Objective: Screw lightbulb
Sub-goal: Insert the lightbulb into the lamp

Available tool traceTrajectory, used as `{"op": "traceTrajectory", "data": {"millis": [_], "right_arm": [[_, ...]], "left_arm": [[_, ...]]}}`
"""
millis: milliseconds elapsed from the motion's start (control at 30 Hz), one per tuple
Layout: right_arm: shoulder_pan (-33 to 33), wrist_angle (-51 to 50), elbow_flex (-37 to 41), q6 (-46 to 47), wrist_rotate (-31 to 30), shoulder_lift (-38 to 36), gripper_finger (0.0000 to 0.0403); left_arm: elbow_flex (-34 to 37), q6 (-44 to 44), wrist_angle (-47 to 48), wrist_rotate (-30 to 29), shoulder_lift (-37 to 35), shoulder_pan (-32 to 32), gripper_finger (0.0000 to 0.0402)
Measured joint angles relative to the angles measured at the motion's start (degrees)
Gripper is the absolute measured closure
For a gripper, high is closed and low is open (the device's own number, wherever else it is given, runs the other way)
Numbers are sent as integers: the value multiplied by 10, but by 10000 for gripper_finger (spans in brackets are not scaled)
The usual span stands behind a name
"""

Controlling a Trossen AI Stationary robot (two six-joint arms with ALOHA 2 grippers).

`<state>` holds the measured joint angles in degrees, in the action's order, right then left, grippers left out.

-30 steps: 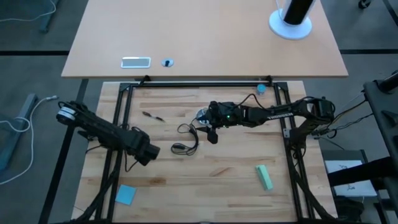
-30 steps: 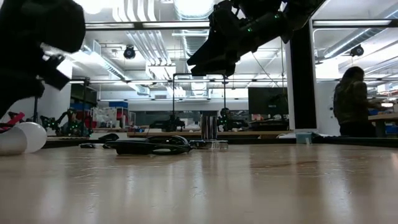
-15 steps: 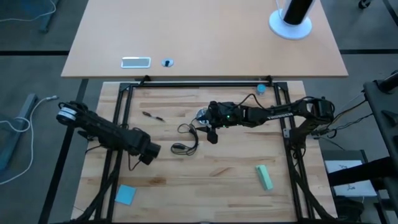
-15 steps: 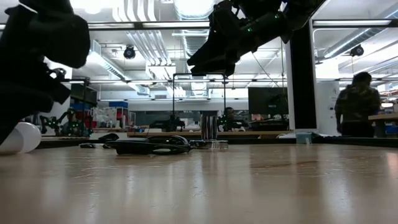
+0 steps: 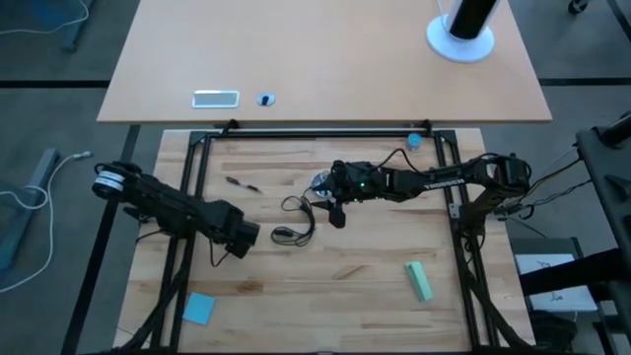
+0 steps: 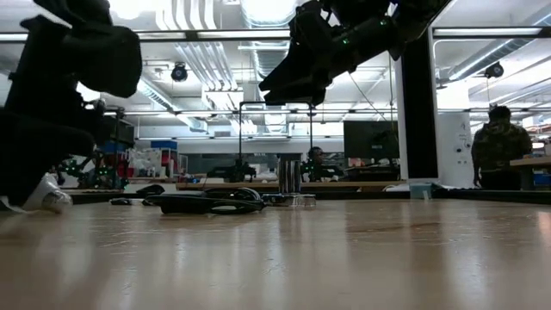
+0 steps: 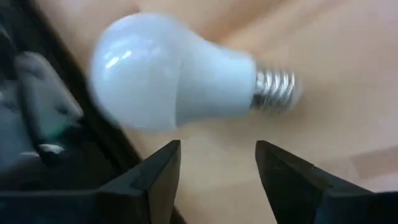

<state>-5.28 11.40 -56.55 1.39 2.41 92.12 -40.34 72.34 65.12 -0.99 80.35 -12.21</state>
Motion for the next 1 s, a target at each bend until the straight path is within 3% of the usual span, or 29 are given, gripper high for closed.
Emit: {"op": "traceTrajectory", "data": {"millis": [200, 333, 667, 1000], "right_arm": [[0, -8, 0, 25, -28, 0, 199], [0, -16, 0, 38, -30, 0, 198], [0, -18, 0, 36, -30, 0, 201], [0, -18, 0, 30, -30, 0, 203]], "left_arm": [[-37, -1, 57, -134, -7, 0, 204], [-38, -3, 60, -183, -7, 4, 198], [-46, 17, 9, -157, -7, 17, 201], [-85, -28, -17, -154, -8, 17, 181]]}}
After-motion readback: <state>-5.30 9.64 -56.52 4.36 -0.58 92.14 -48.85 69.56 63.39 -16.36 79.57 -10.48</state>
